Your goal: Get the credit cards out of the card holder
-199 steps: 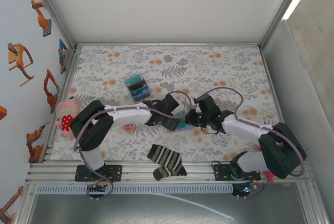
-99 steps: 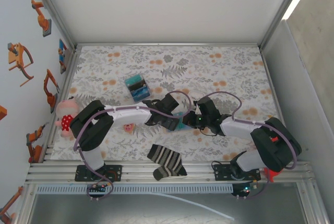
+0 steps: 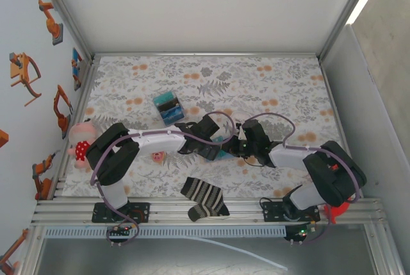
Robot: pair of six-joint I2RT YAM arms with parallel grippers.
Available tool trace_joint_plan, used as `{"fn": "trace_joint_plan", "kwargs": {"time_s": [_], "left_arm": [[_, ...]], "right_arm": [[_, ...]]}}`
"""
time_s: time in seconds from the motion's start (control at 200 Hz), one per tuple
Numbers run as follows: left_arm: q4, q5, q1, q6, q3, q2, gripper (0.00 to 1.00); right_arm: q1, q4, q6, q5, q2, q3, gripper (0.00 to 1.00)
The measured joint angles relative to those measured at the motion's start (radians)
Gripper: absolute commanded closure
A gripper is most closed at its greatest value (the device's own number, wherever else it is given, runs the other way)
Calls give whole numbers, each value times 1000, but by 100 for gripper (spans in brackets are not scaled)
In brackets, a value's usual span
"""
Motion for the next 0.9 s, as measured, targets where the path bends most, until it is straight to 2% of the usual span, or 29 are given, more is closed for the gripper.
{"fn": "trace_joint_plan", "kwargs": {"time_s": [0.195, 0.416, 0.701, 0.901], "left_arm": [[0, 0, 0, 0, 0, -1, 0], [-14, -8, -2, 1, -3, -40, 0], [-14, -40, 20, 2, -8, -238, 1], [28, 2, 102, 16, -91, -425, 0]], "right_arm": [[0, -7, -8, -3, -12, 0, 100], [3, -219, -95, 58, -116, 56, 100], [3, -421, -213, 114, -228, 123, 100], [4, -483, -323, 90, -309, 160, 100]]}}
